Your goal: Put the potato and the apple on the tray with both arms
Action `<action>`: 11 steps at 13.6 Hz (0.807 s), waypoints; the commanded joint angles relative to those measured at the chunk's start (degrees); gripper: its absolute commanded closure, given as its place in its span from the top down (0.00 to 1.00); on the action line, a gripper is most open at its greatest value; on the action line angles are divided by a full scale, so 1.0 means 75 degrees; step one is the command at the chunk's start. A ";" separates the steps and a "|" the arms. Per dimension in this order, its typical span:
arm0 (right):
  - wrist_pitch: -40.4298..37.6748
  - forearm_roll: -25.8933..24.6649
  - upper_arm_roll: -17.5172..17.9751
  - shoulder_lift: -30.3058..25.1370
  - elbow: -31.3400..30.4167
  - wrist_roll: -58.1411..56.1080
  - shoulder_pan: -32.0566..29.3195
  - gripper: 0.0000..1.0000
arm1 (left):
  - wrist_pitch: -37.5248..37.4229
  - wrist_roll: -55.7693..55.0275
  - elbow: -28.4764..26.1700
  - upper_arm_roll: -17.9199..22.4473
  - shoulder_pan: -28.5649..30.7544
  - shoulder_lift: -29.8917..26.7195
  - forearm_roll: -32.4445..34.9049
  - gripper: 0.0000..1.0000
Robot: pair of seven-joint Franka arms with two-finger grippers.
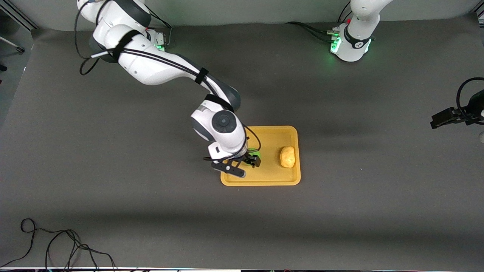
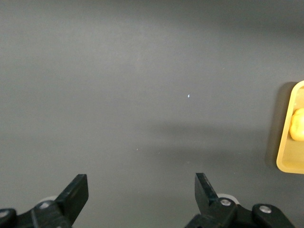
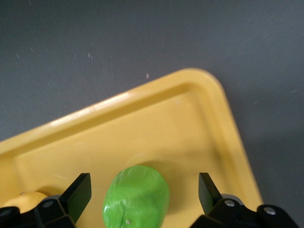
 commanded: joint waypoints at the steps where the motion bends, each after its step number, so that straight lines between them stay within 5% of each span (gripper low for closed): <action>1: -0.1291 0.0127 0.0480 -0.1065 -0.0196 -0.0605 -0.0578 1.00 | -0.0358 0.0438 0.0004 0.2117 -0.1753 -0.0403 -0.0242 1.00; 2: -0.1830 0.0453 0.0481 -0.1428 -0.0196 -0.1211 -0.0754 1.00 | -0.0359 0.0498 -0.0193 0.2812 -0.2307 -0.0649 -0.0533 1.00; 6: -0.3543 0.1356 0.0003 -0.2531 -0.0395 -0.3285 -0.1469 1.00 | -0.0359 0.0440 -0.0582 0.3695 -0.3516 -0.1061 -0.0607 1.00; 7: -0.3628 0.1950 -0.0394 -0.2812 -0.0441 -0.4162 -0.1633 1.00 | -0.0371 0.0417 -0.0617 0.3849 -0.3717 -0.1084 -0.0607 1.00; 9: -0.3594 0.3286 -0.1937 -0.3572 -0.0791 -0.5325 -0.1565 1.00 | -0.0348 0.0474 -0.0815 0.3862 -0.3661 -0.1283 -0.0618 1.00; 11: -0.3652 0.3620 -0.2889 -0.4264 -0.1190 -0.6183 -0.1529 1.00 | -0.0149 0.0498 -0.1038 0.3851 -0.3683 -0.1319 -0.0618 1.00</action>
